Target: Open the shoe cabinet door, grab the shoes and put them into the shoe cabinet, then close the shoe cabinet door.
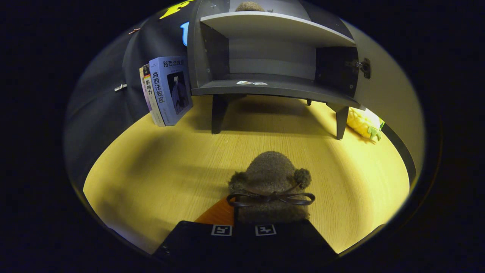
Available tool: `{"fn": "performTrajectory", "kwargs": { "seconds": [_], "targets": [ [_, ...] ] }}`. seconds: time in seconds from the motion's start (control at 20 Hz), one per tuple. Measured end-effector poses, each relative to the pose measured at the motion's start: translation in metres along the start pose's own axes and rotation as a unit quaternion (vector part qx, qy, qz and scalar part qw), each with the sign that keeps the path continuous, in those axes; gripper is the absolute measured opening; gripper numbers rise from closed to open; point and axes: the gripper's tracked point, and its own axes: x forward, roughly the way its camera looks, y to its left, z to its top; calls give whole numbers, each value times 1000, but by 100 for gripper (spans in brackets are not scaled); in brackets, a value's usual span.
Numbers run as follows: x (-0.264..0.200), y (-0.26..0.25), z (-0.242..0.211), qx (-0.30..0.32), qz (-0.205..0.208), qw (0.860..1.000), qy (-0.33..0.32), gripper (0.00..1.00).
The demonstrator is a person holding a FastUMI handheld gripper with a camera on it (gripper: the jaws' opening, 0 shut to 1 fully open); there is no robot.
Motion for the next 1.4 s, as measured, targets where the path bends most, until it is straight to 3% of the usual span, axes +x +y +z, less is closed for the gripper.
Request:
{"fn": "performTrajectory", "kwargs": {
  "seconds": [0.45,1.0,1.4],
  "targets": [
    [-48,2,30,-15,14,1000,-2,5],
    [-161,12,166,-22,8,997,-73,5],
    [-214,18,254,0,-4,994,-112,5]
  ]
}}
